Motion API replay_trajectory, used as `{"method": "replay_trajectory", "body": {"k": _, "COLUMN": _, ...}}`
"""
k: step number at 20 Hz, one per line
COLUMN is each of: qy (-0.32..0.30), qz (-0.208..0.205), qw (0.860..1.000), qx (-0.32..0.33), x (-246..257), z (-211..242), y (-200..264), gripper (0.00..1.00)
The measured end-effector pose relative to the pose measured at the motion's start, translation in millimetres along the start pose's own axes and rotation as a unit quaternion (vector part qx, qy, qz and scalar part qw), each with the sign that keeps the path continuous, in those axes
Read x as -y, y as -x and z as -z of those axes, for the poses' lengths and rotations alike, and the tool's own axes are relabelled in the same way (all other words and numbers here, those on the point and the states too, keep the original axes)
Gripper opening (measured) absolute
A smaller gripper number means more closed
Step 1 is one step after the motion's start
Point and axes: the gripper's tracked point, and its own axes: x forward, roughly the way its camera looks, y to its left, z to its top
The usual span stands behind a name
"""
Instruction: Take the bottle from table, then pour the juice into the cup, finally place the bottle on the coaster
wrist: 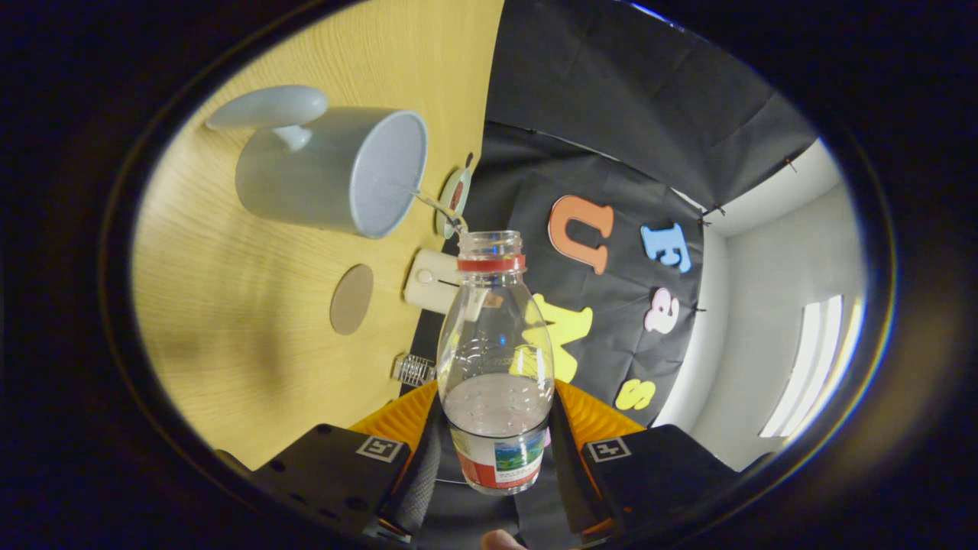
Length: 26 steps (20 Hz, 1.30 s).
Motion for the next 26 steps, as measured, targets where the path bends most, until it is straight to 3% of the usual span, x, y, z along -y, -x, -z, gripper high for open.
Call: {"method": "replay_trajectory", "body": {"k": 26, "qy": 0.052, "qz": 0.014, "qw": 0.999, "qx": 0.006, "x": 17, "z": 1, "y": -3, "gripper": 0.72}}
